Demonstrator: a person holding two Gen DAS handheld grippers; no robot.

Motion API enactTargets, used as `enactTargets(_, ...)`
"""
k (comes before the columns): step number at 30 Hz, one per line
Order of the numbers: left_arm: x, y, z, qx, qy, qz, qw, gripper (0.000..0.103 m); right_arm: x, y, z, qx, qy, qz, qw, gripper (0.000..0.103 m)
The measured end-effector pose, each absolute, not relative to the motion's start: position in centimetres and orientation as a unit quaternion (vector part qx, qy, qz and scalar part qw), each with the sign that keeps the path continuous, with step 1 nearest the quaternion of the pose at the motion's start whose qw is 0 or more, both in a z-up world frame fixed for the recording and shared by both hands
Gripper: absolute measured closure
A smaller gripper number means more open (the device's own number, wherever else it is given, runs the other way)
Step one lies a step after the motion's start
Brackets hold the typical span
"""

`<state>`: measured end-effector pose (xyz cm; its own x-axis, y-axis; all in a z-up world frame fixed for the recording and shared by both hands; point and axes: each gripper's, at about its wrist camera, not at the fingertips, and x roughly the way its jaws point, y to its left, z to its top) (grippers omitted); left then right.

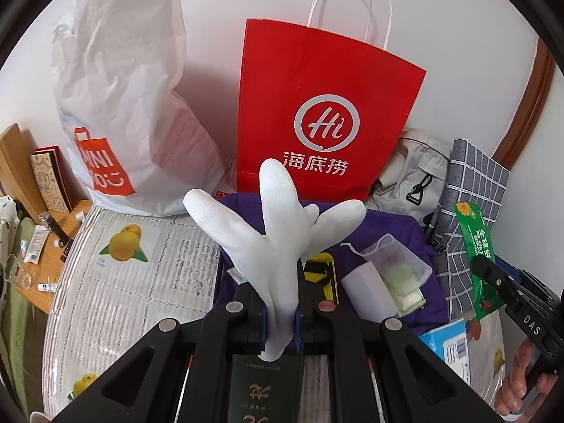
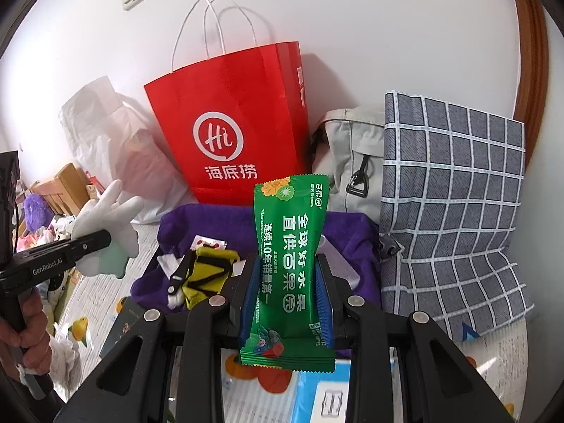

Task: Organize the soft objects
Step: 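Carry the green packet and white glove with both grippers toward the purple towel, then lower the glove and packet onto the towel and open both grippers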

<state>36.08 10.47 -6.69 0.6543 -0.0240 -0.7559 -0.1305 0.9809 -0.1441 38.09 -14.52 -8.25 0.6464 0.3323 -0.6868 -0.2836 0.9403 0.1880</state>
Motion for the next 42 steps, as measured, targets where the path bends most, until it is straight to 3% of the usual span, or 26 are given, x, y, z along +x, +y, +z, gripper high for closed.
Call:
enactTargets(16, 42.0, 10.6, -11.8, -0.112, 0.454, 0.030, 0.883, 0.092, 43.7, -13.3, -12.1, 0.015, 0.418, 0.159, 0.894, 0.072)
enactTargets(42, 43.3, 11.9, -14.9, -0.151, 0.481, 0.001, 0.864, 0.092, 46.5, -11.9, -19.0, 0.025, 0.498, 0.162, 0.852, 0.071)
